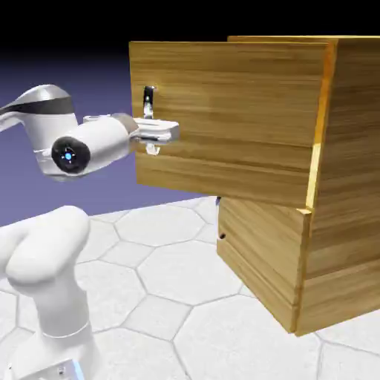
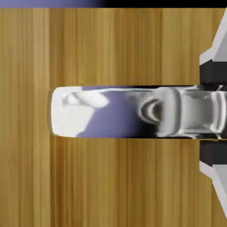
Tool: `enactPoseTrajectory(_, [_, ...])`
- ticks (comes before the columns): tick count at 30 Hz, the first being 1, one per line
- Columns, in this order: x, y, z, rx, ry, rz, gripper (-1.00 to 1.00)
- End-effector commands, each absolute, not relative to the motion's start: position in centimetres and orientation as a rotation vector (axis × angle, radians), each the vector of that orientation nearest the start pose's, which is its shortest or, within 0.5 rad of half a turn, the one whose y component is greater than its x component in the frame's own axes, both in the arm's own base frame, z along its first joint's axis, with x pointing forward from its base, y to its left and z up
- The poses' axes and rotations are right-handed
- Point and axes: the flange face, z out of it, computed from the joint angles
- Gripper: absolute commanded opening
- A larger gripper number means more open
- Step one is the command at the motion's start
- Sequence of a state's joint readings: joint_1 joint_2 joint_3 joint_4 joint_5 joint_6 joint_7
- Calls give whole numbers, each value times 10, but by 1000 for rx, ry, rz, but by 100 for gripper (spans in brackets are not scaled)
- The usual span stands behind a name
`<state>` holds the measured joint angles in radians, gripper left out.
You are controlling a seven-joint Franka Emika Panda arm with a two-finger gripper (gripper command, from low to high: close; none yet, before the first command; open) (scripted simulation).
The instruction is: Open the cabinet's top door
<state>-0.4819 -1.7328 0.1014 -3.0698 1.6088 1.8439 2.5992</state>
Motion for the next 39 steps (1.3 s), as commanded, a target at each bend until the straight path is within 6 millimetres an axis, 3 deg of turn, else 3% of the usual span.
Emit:
enactPoseTrajectory(1, [169,21,553,-30,1712,1241,-100])
enactPoseTrajectory(9, [168,23,553,-25,1707,1239,-100])
enactPoseTrajectory(12, [168,16,553,-44,1719,1247,-100])
enactPoseTrajectory(27, [145,-86,553,-276,1754,1436,-100])
enactPoseTrajectory(39, [147,-184,553,-508,1767,1609,-100])
